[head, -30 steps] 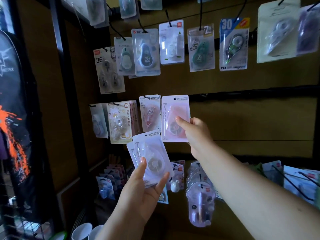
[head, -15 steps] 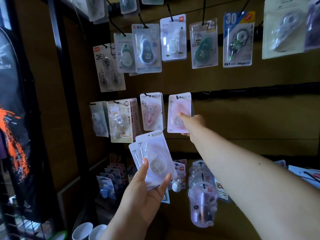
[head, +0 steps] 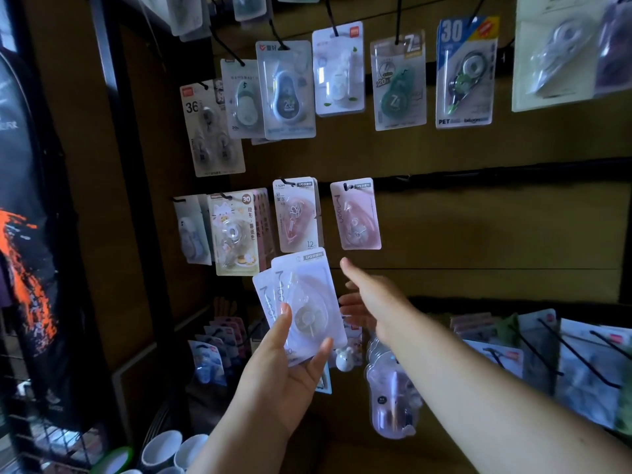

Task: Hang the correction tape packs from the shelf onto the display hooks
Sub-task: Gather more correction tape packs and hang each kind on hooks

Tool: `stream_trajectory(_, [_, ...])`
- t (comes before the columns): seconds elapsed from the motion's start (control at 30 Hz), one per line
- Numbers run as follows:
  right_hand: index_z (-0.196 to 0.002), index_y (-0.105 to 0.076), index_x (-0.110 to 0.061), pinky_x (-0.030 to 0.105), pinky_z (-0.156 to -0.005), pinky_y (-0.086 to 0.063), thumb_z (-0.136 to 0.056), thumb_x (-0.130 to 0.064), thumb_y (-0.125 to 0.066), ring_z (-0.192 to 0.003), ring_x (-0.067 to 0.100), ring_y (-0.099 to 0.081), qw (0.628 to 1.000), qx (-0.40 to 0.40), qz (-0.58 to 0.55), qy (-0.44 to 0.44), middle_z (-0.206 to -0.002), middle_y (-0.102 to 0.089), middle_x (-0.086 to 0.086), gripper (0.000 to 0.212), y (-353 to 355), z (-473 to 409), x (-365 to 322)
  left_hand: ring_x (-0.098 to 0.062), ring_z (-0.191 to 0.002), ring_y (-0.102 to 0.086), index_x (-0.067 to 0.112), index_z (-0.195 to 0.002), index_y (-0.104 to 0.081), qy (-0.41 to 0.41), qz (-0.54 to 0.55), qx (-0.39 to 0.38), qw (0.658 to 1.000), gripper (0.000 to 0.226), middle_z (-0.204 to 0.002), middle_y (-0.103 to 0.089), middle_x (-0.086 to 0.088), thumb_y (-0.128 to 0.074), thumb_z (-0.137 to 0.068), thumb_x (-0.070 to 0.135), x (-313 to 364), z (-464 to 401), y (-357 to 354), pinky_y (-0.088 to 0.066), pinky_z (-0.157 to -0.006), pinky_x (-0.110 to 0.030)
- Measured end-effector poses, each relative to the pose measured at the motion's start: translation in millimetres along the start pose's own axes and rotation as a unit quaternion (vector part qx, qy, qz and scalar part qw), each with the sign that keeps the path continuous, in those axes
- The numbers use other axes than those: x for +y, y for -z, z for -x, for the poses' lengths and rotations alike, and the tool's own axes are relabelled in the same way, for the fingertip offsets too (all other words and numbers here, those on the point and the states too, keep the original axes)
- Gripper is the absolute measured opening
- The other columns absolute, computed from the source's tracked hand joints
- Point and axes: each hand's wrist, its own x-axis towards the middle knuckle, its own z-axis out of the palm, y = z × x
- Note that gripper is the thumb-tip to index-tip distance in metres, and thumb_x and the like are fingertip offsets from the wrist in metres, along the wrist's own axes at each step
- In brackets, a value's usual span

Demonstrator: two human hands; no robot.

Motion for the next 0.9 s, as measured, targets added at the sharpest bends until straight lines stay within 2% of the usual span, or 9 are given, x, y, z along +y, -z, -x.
stream_trajectory(0.1, [-0.095,-0.066,-0.023,0.023,-0.06,-0.042,-0.073,-0.069,-0.062,-0.075,0.003,-0.059,0.997,-0.057,0.039,0.042,-0.083,-0.067,-0.015,0.051,-3,28,6,-0.028,-0.078,-0.076,0.008,-0.108,-0.07,-0.001,-0.018,-0.015,1.0,0.047,-0.099,-0.077,-0.015,-0.075,-0.068,0.032,-1,3,-3,-0.058,-0.049,-0.028])
stream_trajectory(0.17, [-0.092,-0.066,-0.018,0.025,-0.064,-0.042,-0.073,-0.062,-0.068,-0.081,0.006,-0.062,0.994,-0.054,0.047,0.081,-0.09,-0.071,-0.007,0.048,-3,40,9,-0.028,-0.076,-0.076,0.008,-0.106,-0.071,-0.004,-0.031,-0.026,0.999,0.044,-0.097,-0.077,-0.015,-0.074,-0.07,0.032,-2,5,-5,-0.057,-0.048,-0.026])
stream_trajectory(0.3, [-0.091,-0.068,-0.008,0.025,-0.065,-0.051,-0.073,-0.047,-0.076,-0.075,0.013,-0.068,0.99,-0.031,0.054,0.128,-0.088,-0.074,0.004,0.043,0,52,10,-0.025,-0.075,-0.076,0.006,-0.105,-0.071,-0.007,-0.05,-0.032,0.998,0.045,-0.098,-0.077,-0.017,-0.074,-0.069,0.034,-3,8,-9,-0.057,-0.047,-0.023])
stream_trajectory(0.4, [-0.085,-0.063,0.003,0.023,-0.06,-0.045,-0.074,-0.043,-0.076,-0.064,0.011,-0.061,0.986,-0.014,0.052,0.156,-0.074,-0.07,0.007,0.049,3,54,11,-0.021,-0.067,-0.075,0.006,-0.1,-0.071,-0.017,-0.066,-0.024,0.997,0.042,-0.087,-0.077,-0.015,-0.074,-0.069,0.034,-4,11,-13,-0.056,-0.045,-0.022])
stream_trajectory(0.53, [-0.075,-0.062,-0.003,0.019,-0.053,-0.041,-0.075,-0.042,-0.076,-0.057,0.009,-0.054,0.985,0.002,0.06,0.162,-0.065,-0.061,0.0,0.041,7,53,12,-0.019,-0.061,-0.074,0.007,-0.1,-0.07,-0.029,-0.077,-0.009,0.997,0.037,-0.079,-0.077,-0.012,-0.072,-0.074,0.034,-6,13,-14,-0.054,-0.043,-0.022])
stream_trajectory(0.63, [-0.073,-0.059,-0.008,0.029,-0.06,-0.038,-0.075,-0.038,-0.076,-0.066,0.017,-0.052,0.987,0.001,0.017,0.16,-0.071,-0.059,0.007,0.035,12,52,9,-0.019,-0.063,-0.074,0.008,-0.104,-0.067,-0.042,-0.071,0.002,0.997,0.027,-0.082,-0.078,-0.01,-0.064,-0.089,0.031,-7,11,-11,-0.056,-0.046,-0.023])
stream_trajectory(0.77, [-0.081,-0.06,0.005,0.032,-0.068,-0.039,-0.076,-0.032,-0.077,-0.071,0.02,-0.054,0.983,0.015,-0.037,0.181,-0.079,-0.065,0.025,0.041,18,50,-2,-0.02,-0.074,-0.076,0.01,-0.11,-0.068,-0.052,-0.057,0.008,0.997,0.024,-0.1,-0.078,-0.01,-0.061,-0.094,0.026,-4,10,-8,-0.057,-0.049,-0.023])
stream_trajectory(0.83, [-0.082,-0.057,0.008,0.033,-0.069,-0.037,-0.077,-0.032,-0.076,-0.072,0.02,-0.051,0.978,0.024,-0.042,0.204,-0.08,-0.06,0.032,0.045,19,46,-11,-0.023,-0.077,-0.077,0.011,-0.108,-0.069,-0.052,-0.054,0.018,0.997,0.022,-0.109,-0.075,-0.011,-0.063,-0.093,0.026,-2,10,-7,-0.057,-0.049,-0.024])
stream_trajectory(0.9, [-0.081,-0.058,0.002,0.031,-0.066,-0.034,-0.078,-0.034,-0.075,-0.072,0.018,-0.045,0.974,0.034,-0.041,0.222,-0.075,-0.053,0.015,0.04,20,41,-24,-0.023,-0.075,-0.077,0.012,-0.104,-0.07,-0.049,-0.052,0.032,0.997,0.019,-0.112,-0.071,-0.01,-0.066,-0.091,0.025,-1,11,-8,-0.057,-0.049,-0.024])
